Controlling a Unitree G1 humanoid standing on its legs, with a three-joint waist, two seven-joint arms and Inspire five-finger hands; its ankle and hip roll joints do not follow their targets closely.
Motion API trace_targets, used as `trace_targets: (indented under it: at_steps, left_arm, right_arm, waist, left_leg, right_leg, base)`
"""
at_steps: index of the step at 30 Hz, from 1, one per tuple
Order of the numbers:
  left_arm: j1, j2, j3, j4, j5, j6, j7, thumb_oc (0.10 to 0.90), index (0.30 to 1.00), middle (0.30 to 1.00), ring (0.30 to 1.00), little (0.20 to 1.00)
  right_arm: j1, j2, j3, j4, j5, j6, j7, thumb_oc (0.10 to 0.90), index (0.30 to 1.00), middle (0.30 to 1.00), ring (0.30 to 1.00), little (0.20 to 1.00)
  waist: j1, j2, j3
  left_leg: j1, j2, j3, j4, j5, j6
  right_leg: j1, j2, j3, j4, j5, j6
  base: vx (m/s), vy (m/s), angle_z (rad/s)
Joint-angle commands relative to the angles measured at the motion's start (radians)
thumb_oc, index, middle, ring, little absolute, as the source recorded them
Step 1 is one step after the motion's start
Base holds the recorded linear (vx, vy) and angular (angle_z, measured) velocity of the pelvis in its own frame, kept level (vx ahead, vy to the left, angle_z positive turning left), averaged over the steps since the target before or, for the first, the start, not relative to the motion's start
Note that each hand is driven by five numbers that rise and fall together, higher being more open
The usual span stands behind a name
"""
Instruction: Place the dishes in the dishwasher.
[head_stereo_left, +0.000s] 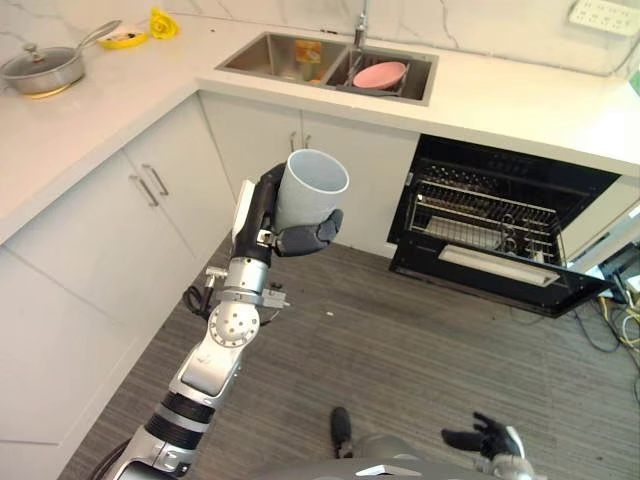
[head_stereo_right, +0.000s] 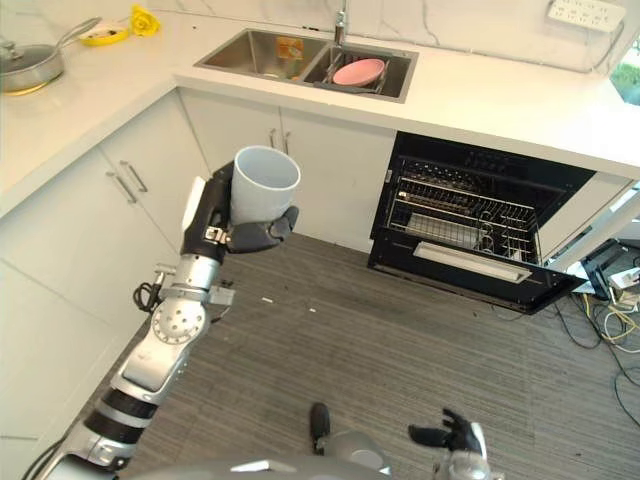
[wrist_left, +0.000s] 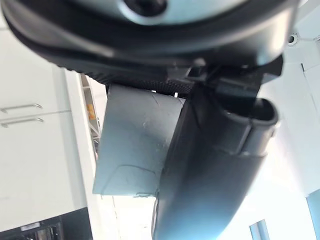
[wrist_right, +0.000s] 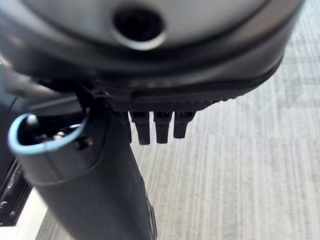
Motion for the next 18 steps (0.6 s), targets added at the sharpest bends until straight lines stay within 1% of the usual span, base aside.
trace_targets:
  at_steps: [1,2,5,6,7,8,9,10,11,12,13,14,15,16,17,18]
  left_arm:
    - [-0.092,0.01,0.048,-0.108,-0.053,-0.09,0.005,0.4,0.3,0.3,0.3,0.3]
    - [-0.093,0.01,0.047,-0.108,-0.053,-0.09,0.004,0.4,0.3,0.3,0.3,0.3]
    - [-0.093,0.01,0.047,-0.108,-0.053,-0.09,0.005,0.4,0.3,0.3,0.3,0.3]
    - [-0.093,0.01,0.047,-0.108,-0.053,-0.09,0.005,0.4,0.3,0.3,0.3,0.3]
    - [-0.08,0.009,0.034,-0.083,-0.042,-0.081,0.01,0.4,0.3,0.3,0.3,0.3]
    - [-0.075,0.008,0.033,-0.077,-0.04,-0.075,0.011,0.4,0.3,0.3,0.3,0.3]
    - [-0.058,0.009,0.038,-0.073,-0.051,-0.078,0.005,0.4,0.3,0.3,0.3,0.3]
    - [-0.056,0.017,0.038,-0.081,-0.048,-0.081,-0.003,0.4,0.3,0.3,0.3,0.3]
    - [-0.055,0.017,0.038,-0.081,-0.049,-0.082,-0.003,0.4,0.3,0.3,0.3,0.3]
    - [-0.062,0.026,0.026,-0.073,-0.043,-0.083,-0.012,0.4,0.3,0.3,0.3,0.3]
    - [-0.057,0.036,0.024,-0.072,-0.033,-0.081,-0.014,0.4,0.3,0.3,0.3,0.3]
    - [-0.047,0.053,0.025,-0.065,-0.011,-0.071,-0.024,0.4,0.3,0.3,0.3,0.3]
    - [-0.046,0.07,0.023,-0.046,0.009,-0.066,-0.031,0.4,0.3,0.3,0.3,0.3]
    - [-0.042,0.079,0.019,-0.036,0.016,-0.067,-0.029,0.4,0.3,0.3,0.3,0.3]
    - [-0.043,0.082,0.02,-0.032,0.013,-0.068,-0.026,0.4,0.3,0.3,0.3,0.3]
    - [-0.042,0.083,0.024,-0.02,0.007,-0.066,-0.031,0.4,0.3,0.3,0.3,0.3]
  right_arm:
    - [0.04,-0.047,0.07,-0.055,0.025,-0.03,-0.043,0.8,0.9,0.9,0.9,0.9]
    - [0.04,-0.047,0.07,-0.056,0.025,-0.029,-0.043,0.8,0.9,0.9,0.9,0.9]
    - [0.04,-0.047,0.07,-0.056,0.025,-0.029,-0.043,0.8,0.9,0.9,0.9,0.9]
    - [0.04,-0.047,0.07,-0.056,0.025,-0.029,-0.043,0.8,0.9,0.9,0.9,0.9]
    - [0.047,-0.064,0.07,-0.054,0.0,-0.019,-0.066,0.8,0.9,0.9,0.9,0.9]
    - [0.048,-0.061,0.069,-0.05,0.0,-0.016,-0.07,0.8,0.9,0.9,0.9,0.9]
    - [0.057,-0.059,0.052,-0.055,0.006,-0.018,-0.072,0.8,0.9,0.9,0.9,0.9]
    - [0.062,-0.058,0.045,-0.078,0.007,-0.022,-0.072,0.8,0.9,0.9,0.9,0.9]
    - [0.064,-0.058,0.045,-0.081,0.007,-0.02,-0.073,0.8,0.9,0.9,0.9,0.9]
    - [0.072,-0.053,0.033,-0.112,0.009,-0.03,-0.076,0.8,0.9,0.9,0.9,0.9]
    - [0.075,-0.052,0.035,-0.121,-0.004,-0.026,-0.077,0.8,0.9,0.9,0.9,0.9]
    - [0.077,-0.048,0.045,-0.149,-0.027,-0.022,-0.07,0.8,0.9,0.9,0.9,0.9]
    - [0.075,-0.044,0.053,-0.223,-0.044,-0.028,-0.072,0.8,0.9,0.9,0.9,0.9]
    - [0.074,-0.044,0.06,-0.289,-0.063,-0.034,-0.073,0.8,0.9,0.9,0.9,0.9]
    - [0.061,-0.051,0.069,-0.32,-0.086,-0.037,-0.076,0.8,0.9,0.9,0.9,0.9]
    - [0.043,-0.064,0.08,-0.365,-0.118,-0.038,-0.082,0.8,0.9,0.9,0.9,0.9]
  waist:
    - [-0.013,-0.041,0.007]
    - [-0.009,-0.044,0.006]
    - [-0.009,-0.045,0.006]
    - [-0.009,-0.045,0.006]
    - [0.005,0.01,-0.026]
    - [0.006,0.019,-0.027]
    - [-0.005,0.04,-0.035]
    - [-0.014,0.047,-0.038]
    - [-0.009,0.047,-0.04]
    - [-0.024,0.044,-0.045]
    - [-0.023,0.038,-0.054]
    - [-0.022,0.033,-0.054]
    - [-0.032,0.034,-0.045]
    - [-0.029,0.039,-0.038]
    - [-0.022,0.046,-0.027]
    - [-0.016,0.055,-0.022]
  left_leg:
    - [0.108,0.051,-0.026,-0.577,-0.069,0.031]
    - [0.113,0.048,-0.022,-0.59,-0.059,0.031]
    - [0.114,0.048,-0.021,-0.591,-0.059,0.031]
    - [0.114,0.048,-0.021,-0.591,-0.059,0.031]
    - [0.083,0.148,-0.267,-1.052,0.038,0.001]
    - [0.069,0.146,-0.312,-1.052,0.047,-0.01]
    - [0.099,0.148,-0.321,-1.056,0.047,-0.018]
    - [0.108,0.157,-0.301,-1.056,0.056,-0.02]
    - [0.108,0.157,-0.295,-1.056,0.055,-0.02]
    - [0.114,0.142,-0.266,-1.056,0.048,-0.01]
    - [0.133,0.123,-0.253,-1.056,0.023,0.005]
    - [0.152,0.111,-0.225,-1.056,0.008,0.026]
    - [0.163,0.108,-0.193,-1.056,0.007,0.034]
    - [0.177,0.112,-0.16,-1.056,-0.013,0.046]
    - [0.186,0.116,-0.14,-1.056,-0.009,0.052]
    - [0.191,0.108,-0.123,-1.056,-0.011,0.057]
  right_leg:
    - [0.223,-0.057,0.022,-0.134,-0.066,0.179]
    - [0.221,-0.061,0.026,-0.134,-0.063,0.18]
    - [0.221,-0.061,0.026,-0.134,-0.063,0.18]
    - [0.221,-0.061,0.026,-0.134,-0.063,0.18]
    - [0.288,-0.053,0.191,-0.139,-0.139,0.195]
    - [0.3,-0.059,0.228,-0.136,-0.149,0.202]
    - [0.294,-0.076,0.272,-0.121,-0.157,0.218]
    - [0.284,-0.09,0.29,-0.113,-0.156,0.234]
    - [0.281,-0.09,0.296,-0.111,-0.157,0.235]
    - [0.259,-0.125,0.303,-0.101,-0.135,0.269]
    - [0.24,-0.15,0.313,-0.08,-0.129,0.286]
    - [0.202,-0.165,0.329,-0.021,-0.097,0.309]
    - [0.159,-0.164,0.334,0.042,-0.061,0.318]
    - [0.105,-0.152,0.299,0.104,-0.056,0.314]
    - [0.06,-0.143,0.221,0.145,-0.043,0.311]
    - [0.037,-0.137,0.143,0.167,-0.056,0.305]
  base:
    - [0.22,0.115,-0.54]
    - [0.12,0.065,-0.71]
    - [0.0,-0.001,-0.8]
    - [0.67,0.493,-0.14]
    - [0.76,0.601,-0.1]
    - [0.88,0.835,-1.09]
    - [0.26,0.47,-2.33]
    - [0.18,0.364,-2.85]
    - [0.07,0.313,-1.79]
    - [0.09,0.31,-0.89]
    - [0.11,0.428,-0.62]
    - [0.08,0.375,-1.24]
    - [0.02,0.365,-1.41]
    - [-0.04,0.366,-1.6]
    - [-0.03,0.374,-1.51]
    - [-0.04,0.382,-1.53]
